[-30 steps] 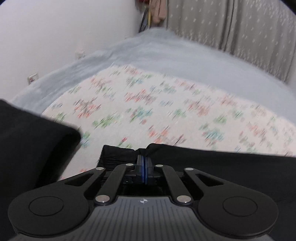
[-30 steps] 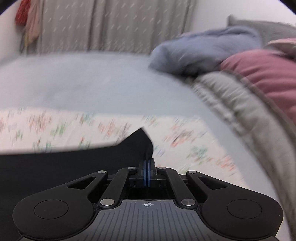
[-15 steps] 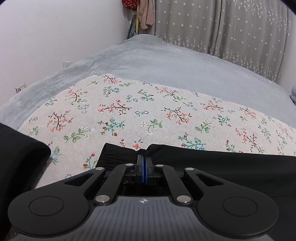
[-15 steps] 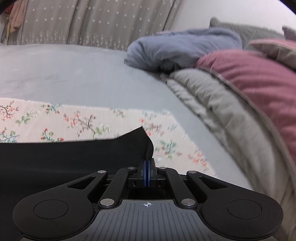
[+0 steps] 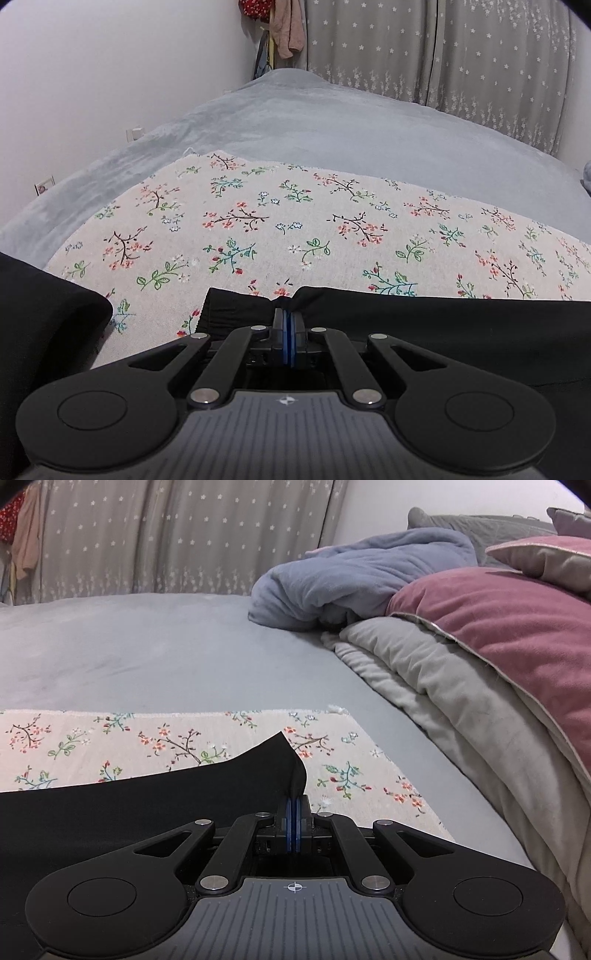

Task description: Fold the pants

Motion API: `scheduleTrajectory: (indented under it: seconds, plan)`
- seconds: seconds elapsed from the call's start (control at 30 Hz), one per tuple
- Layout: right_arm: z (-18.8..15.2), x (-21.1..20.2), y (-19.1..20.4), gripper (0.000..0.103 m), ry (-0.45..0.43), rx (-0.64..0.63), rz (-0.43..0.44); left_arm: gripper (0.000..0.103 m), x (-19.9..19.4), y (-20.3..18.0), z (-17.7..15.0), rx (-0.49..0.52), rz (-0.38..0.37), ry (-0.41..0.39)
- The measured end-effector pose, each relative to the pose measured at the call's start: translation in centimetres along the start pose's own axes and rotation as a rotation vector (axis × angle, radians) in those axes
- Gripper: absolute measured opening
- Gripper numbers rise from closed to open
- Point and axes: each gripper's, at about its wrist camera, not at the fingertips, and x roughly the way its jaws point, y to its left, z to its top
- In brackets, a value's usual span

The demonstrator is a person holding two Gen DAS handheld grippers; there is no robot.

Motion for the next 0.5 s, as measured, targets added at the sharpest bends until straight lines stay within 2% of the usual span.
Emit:
scheduleTrajectory:
  seconds: [0.1,0.2,0.27,0.3,0.37,0.47,0.5]
  plan:
    - [-0.5,0.4,-0.1,0.001,0.019,-0.001,0.006,0.008,0.0,0.8,0.1,-0.036,-0.037,0.018]
    - [-1.1,0.7,-0.3,0.009,0.036,0.012,0.018,0.014,-0.4,1.4,0.0,-0.043,-0.060,0.018]
    - [-1.2,0.4,-0.7,0.010,0.030,0.033,0.019,0.022,-1.0,2.0,0.1,-0.064,-0.077,0.017]
    - [-1.3,0.2,-0.9,0.012,0.032,0.051,0.019,0.030,-1.4,2.4,0.1,-0.081,-0.078,0.018]
    - [-1.3,-0.5,-1.8,0.016,0.034,0.094,0.020,0.035,-2.6,3.3,-0.1,-0.119,-0.087,0.021]
    - [-1.7,-3.8,-3.4,0.021,0.017,0.159,0.059,0.042,-6.1,4.4,-1.1,-0.128,-0.105,0.003]
    - [-2.0,-5.3,-3.9,0.026,0.013,0.173,0.078,0.048,-7.4,4.8,-1.5,-0.125,-0.108,-0.011]
